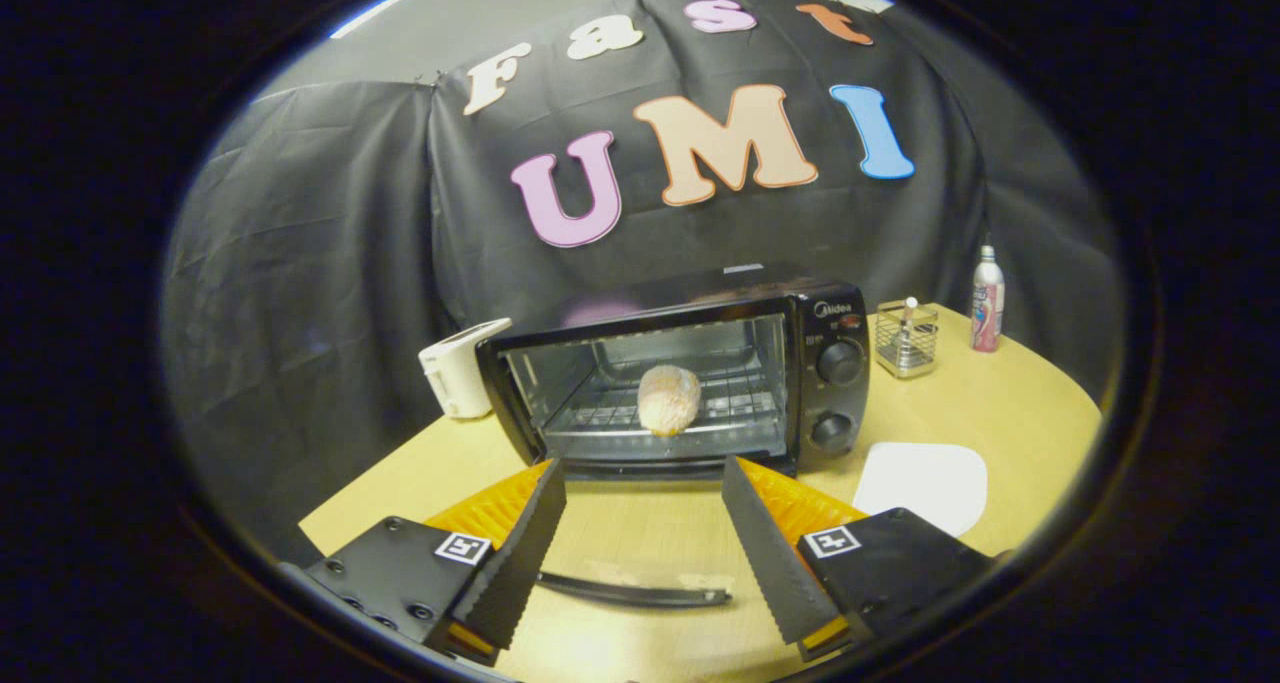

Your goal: Open the toaster oven, put the food inside, and close the toaster oven door.

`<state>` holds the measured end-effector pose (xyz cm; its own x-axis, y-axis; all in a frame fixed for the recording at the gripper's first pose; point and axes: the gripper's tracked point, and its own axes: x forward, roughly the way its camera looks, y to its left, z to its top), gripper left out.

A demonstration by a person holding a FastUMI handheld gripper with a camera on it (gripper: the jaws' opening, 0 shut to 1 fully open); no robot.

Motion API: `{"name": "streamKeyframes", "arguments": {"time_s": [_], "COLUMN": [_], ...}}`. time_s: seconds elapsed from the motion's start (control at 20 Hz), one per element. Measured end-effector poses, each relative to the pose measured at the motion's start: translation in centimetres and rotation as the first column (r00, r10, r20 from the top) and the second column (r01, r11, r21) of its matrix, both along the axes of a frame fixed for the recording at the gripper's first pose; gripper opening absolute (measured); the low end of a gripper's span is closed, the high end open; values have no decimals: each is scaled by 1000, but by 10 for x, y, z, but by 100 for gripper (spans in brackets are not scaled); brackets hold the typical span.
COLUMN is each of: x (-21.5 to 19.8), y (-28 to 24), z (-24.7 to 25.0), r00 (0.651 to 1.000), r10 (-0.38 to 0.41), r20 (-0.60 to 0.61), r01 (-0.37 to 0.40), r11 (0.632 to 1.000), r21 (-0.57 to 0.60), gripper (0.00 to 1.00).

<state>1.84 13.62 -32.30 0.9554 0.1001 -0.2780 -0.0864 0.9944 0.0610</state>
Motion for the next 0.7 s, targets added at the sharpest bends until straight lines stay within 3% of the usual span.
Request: {"name": "streamKeyframes", "arguments": {"time_s": [0.35, 0.7], "x": [-57, -72], "y": [-4, 1], "z": [-37, -80], "r00": [999, 995], "r10": [-54, -82], "r20": [-4, -62], "r01": [54, 82], "r11": [998, 997], "r21": [13, -2], "gripper": [97, 97]}}
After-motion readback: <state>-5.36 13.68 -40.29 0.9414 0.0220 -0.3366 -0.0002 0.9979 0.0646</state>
